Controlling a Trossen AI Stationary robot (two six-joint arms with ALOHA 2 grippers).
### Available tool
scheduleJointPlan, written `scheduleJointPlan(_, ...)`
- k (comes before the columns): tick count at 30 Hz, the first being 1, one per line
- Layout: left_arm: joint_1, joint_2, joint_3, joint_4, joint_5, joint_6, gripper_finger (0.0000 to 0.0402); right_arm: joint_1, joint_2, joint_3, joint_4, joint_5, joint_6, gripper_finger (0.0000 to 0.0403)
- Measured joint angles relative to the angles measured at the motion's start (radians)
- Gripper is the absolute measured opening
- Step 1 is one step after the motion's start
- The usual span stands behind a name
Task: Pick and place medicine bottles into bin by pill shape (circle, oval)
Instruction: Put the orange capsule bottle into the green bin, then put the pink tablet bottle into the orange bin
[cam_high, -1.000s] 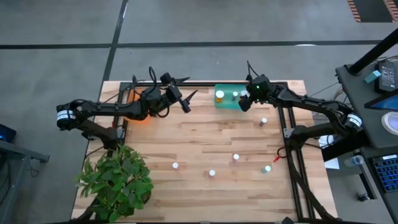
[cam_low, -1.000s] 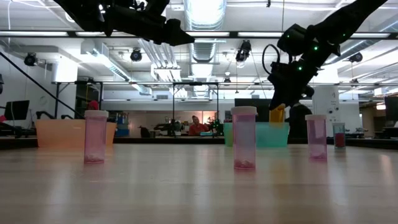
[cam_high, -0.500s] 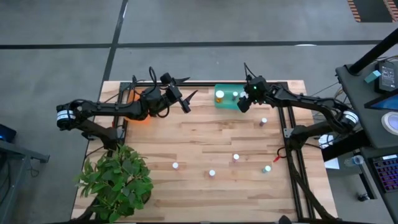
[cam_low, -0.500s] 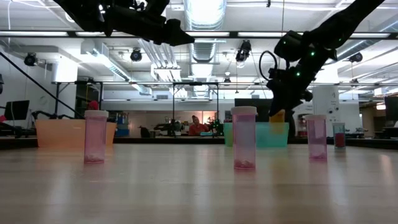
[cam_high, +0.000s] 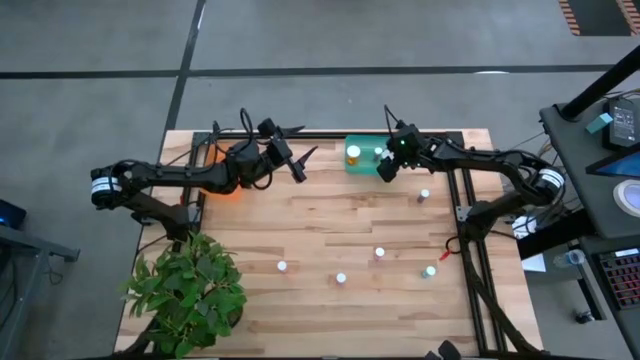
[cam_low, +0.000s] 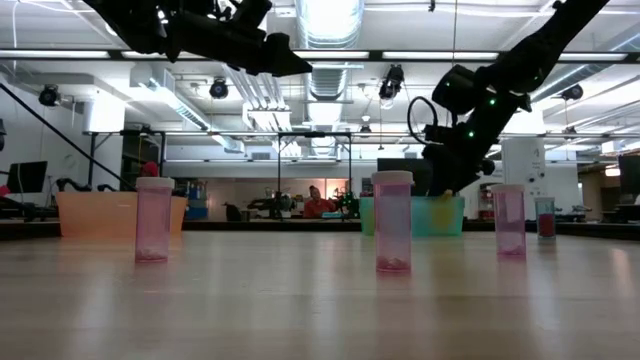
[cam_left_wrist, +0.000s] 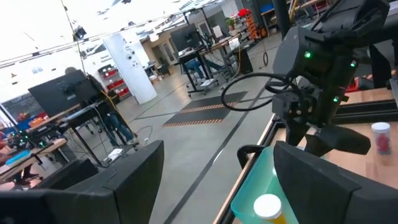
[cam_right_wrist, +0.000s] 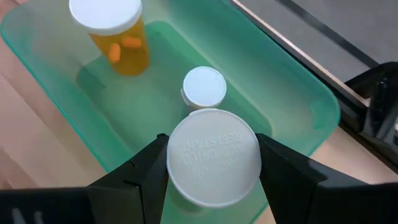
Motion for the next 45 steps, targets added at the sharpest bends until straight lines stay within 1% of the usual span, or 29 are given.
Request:
scheduleJointPlan(7,0.0,0.0,0.0,-0.007,0.0,-0.022,0.0281,0.0,0.041,0.001,0.016,0.001,-0.004,0.0205)
scheduleJointPlan(15,0.001,0.0,0.0,-0.007,0.0,-0.022,0.0281,0.0,0.043,0.001,0.013,0.0,0.006,0.0239)
scheduleJointPlan(23,-0.002,0.0,0.0,-0.007,0.0,-0.028,0.0281,0.0,0.03,0.001,0.002,0.0,0.018,0.0243)
scheduleJointPlan(28,-0.002,0.0,-0.001,-0.02,0.0,-0.045,0.0281,0.0,-0.011,0.0,0.001,0.0,0.031,0.0244)
scheduleJointPlan(40,-0.002,0.0,-0.001,-0.024,0.0,-0.076,0.0281,0.002,-0.167,0.0,-0.038,-0.007,0.065,0.024)
scheduleJointPlan(45,-0.002,0.0,-0.001,-0.024,0.001,-0.105,0.0281,0.025,-0.245,0.0,-0.059,-0.064,0.098,0.0237)
